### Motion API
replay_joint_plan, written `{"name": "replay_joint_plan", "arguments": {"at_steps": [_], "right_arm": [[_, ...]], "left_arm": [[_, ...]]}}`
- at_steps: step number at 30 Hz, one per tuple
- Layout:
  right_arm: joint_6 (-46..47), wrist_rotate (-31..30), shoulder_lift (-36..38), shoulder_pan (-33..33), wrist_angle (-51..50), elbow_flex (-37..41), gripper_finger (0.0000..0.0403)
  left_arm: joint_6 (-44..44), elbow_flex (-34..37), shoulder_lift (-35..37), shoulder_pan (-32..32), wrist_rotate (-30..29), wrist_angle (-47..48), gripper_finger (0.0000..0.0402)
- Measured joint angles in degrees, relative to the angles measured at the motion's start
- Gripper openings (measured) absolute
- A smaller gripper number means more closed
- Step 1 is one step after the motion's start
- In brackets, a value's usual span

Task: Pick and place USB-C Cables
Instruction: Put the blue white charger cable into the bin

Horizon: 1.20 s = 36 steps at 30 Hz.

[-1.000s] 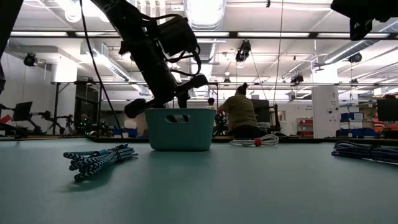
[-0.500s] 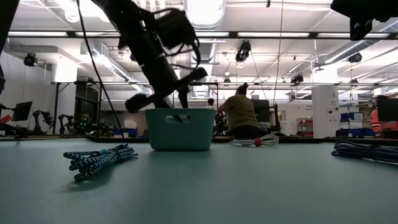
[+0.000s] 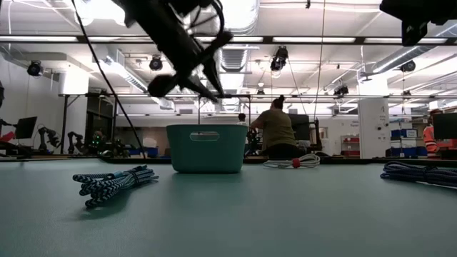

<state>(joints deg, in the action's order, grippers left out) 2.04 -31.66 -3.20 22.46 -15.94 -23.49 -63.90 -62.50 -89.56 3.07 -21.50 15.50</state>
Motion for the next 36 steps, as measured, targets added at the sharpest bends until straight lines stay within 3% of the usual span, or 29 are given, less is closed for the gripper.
{"name": "replay_joint_plan", "arguments": {"at_steps": [5, 15, 36], "right_arm": [[-1.6, 0.0, -0.1, 0.0, 0.4, 0.0, 0.0027], [-2.6, 0.0, -0.6, 0.0, 1.7, 0.0, 0.0027], [-3.5, 0.0, -2.8, 0.0, 4.6, 0.0, 0.0027]], "left_arm": [[4.6, 0.0, 4.2, -3.5, -0.8, 0.1, 0.0057], [3.8, 0.7, 6.1, -13.0, -1.9, 0.6, 0.0056], [-30.0, 1.0, 2.6, -30.9, 0.2, 11.7, 0.0056]]}}
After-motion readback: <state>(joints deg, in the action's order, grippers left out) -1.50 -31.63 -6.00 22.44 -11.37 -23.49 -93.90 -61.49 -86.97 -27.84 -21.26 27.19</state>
